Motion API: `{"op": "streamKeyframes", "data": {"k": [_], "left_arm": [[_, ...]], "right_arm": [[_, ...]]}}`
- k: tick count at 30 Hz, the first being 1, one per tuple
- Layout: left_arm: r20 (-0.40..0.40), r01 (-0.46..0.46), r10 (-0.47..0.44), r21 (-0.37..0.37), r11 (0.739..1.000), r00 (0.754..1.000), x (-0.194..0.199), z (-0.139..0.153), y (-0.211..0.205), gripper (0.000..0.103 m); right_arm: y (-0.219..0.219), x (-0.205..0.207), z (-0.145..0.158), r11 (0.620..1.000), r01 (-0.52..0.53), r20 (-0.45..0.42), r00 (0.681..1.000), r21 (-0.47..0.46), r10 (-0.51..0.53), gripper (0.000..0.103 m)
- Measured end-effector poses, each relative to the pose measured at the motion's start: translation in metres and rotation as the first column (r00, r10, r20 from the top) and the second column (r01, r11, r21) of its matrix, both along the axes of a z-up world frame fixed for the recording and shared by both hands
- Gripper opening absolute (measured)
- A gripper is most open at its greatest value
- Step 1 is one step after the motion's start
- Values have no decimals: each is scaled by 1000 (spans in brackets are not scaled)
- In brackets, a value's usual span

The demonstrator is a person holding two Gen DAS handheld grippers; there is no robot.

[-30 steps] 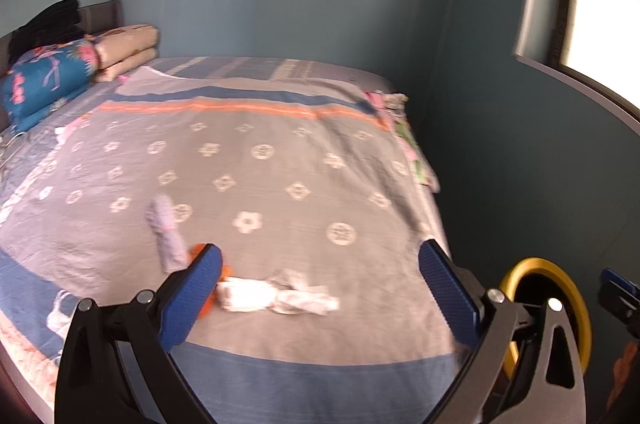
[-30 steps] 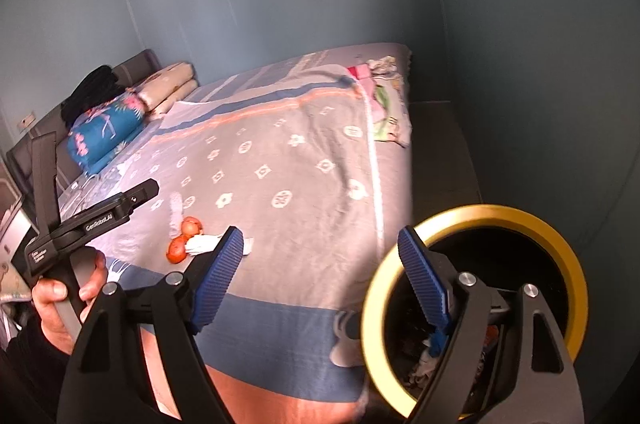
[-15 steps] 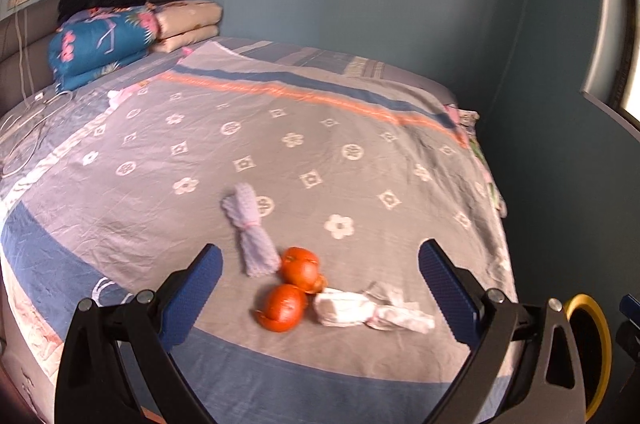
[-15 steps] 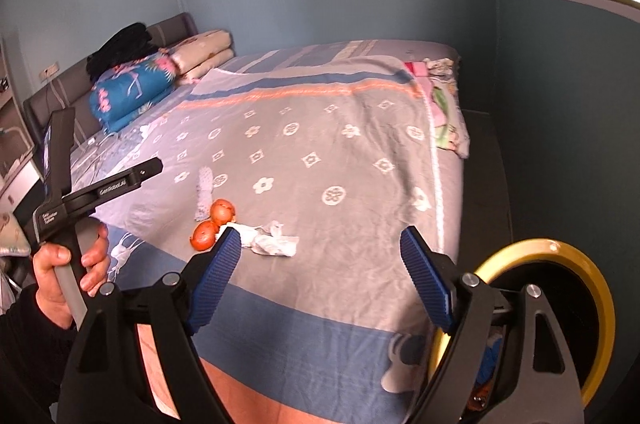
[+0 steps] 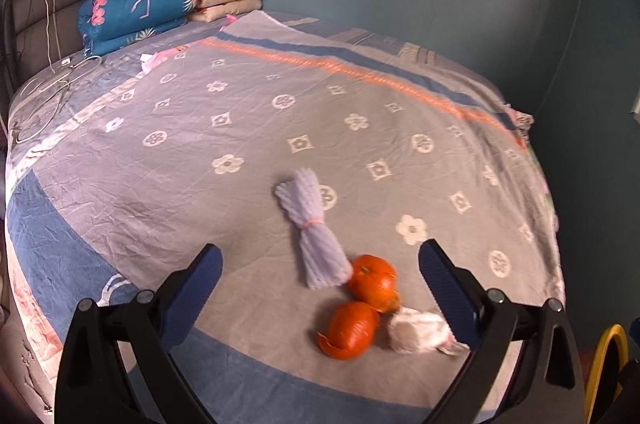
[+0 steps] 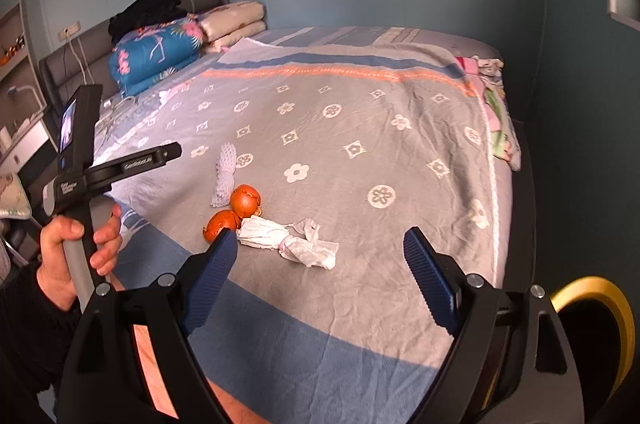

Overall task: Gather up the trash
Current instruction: 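Move both open tools back over the foam net and tissue on the bed, then grasp the white foam net with the left tool while the right tool grasps the white tissue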

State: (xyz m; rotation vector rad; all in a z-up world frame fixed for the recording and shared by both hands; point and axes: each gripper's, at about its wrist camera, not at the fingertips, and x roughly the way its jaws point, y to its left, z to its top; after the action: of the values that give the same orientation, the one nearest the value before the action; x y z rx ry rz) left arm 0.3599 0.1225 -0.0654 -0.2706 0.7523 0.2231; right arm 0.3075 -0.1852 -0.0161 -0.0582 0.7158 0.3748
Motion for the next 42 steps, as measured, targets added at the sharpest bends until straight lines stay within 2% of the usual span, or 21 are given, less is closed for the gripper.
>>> {"op": "streamKeyframes", "data": {"k": [3,8,14,20,24,30,33,38,40,42], "left_arm": [[-23,-12,12,23,1000,1000,16,-12,5,95],[-73,-31,32,13,999,997,38,-35,14,95],[-137,-55,56,8,998,989,65,-65,26,95],[-218,-82,71,-43,996,973,92,-98,38,95],[-249,-71,51,-75,995,967,105,-112,40,95],[-251,-20,8,-44,999,968,121,-120,28,95],[-262,-3,-7,-38,999,965,129,-124,25,94],[-257,12,-26,-55,998,966,129,-126,28,78],[-251,18,-30,-52,998,968,129,-125,29,64],[-246,19,-36,-71,997,969,129,-124,32,42]], "right_arm": [[12,13,-14,999,-34,-8,999,-16,34,82],[32,40,-42,995,-84,-36,996,-54,82,82],[60,67,-82,981,-122,-86,990,-150,109,81],[78,93,-123,967,-155,-167,978,-200,122,81],[88,103,-139,957,-206,-198,966,-206,165,81],[110,120,-157,938,-283,-243,942,-200,232,80],[122,124,-166,924,-310,-255,934,-226,251,74],[140,130,-177,901,-349,-274,921,-259,278,65],[142,131,-177,902,-352,-278,918,-249,282,62],[144,131,-175,908,-351,-285,916,-228,282,49]]}}
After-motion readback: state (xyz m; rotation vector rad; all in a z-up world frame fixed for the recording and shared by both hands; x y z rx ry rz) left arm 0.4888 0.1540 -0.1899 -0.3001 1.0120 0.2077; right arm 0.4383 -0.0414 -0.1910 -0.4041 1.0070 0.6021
